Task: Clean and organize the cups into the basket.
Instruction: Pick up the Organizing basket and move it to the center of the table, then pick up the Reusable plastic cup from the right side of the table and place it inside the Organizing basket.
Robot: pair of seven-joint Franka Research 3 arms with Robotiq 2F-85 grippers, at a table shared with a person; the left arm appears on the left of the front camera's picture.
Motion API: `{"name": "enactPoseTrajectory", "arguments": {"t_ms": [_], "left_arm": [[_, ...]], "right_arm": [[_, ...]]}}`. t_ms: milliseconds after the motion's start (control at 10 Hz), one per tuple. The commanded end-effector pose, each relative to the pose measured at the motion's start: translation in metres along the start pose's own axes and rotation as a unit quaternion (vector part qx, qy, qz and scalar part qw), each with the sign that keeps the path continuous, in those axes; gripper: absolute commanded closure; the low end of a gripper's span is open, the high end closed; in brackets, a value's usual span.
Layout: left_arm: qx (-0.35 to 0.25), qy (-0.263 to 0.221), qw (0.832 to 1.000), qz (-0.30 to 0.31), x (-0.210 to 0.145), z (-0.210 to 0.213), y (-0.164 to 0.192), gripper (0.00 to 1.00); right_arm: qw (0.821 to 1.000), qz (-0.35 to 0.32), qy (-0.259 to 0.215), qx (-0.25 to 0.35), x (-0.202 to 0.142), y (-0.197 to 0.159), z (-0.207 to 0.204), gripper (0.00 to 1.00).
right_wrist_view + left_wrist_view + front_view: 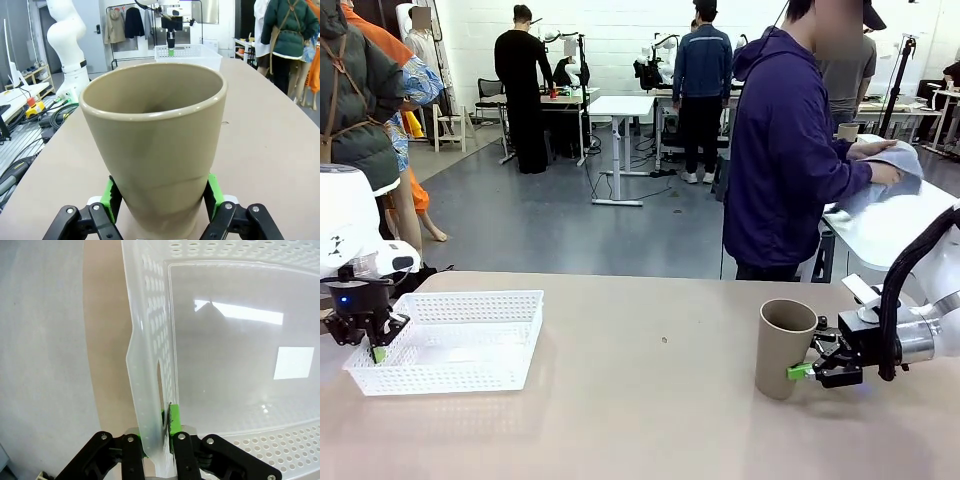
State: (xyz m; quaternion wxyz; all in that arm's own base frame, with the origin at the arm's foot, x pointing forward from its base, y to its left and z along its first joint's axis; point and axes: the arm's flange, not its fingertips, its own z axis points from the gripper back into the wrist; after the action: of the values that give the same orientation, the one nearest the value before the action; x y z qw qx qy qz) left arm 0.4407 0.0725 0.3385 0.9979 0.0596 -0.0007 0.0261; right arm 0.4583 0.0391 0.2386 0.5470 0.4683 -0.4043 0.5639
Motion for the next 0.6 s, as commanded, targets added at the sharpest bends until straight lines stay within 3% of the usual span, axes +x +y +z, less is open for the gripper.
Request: {"name": "enactPoseTrajectory", "arguments": {"t_ms": [0,100,200,500], "left_arm": [[0.004,0.011,1.0,0.001,0.004,0.001,0.0,1.0],[0.005,0.014,1.0,0.0,0.004,0.001,0.0,1.0],[0.005,0.015,1.0,0.001,0.004,0.001,0.0,1.0],[-0.021,0.029,0.999,0.038,0.005,0.007,-0.012,1.0]], "right_arm": [[1.0,0.01,-0.008,0.008,-0.004,-0.004,0.003,1.0],[1.0,0.009,-0.011,0.008,-0.005,-0.004,0.003,0.78],[1.0,0.007,-0.014,0.006,-0.005,-0.004,0.004,1.0],[0.999,0.006,-0.038,-0.017,0.019,0.009,0.011,1.0]]}}
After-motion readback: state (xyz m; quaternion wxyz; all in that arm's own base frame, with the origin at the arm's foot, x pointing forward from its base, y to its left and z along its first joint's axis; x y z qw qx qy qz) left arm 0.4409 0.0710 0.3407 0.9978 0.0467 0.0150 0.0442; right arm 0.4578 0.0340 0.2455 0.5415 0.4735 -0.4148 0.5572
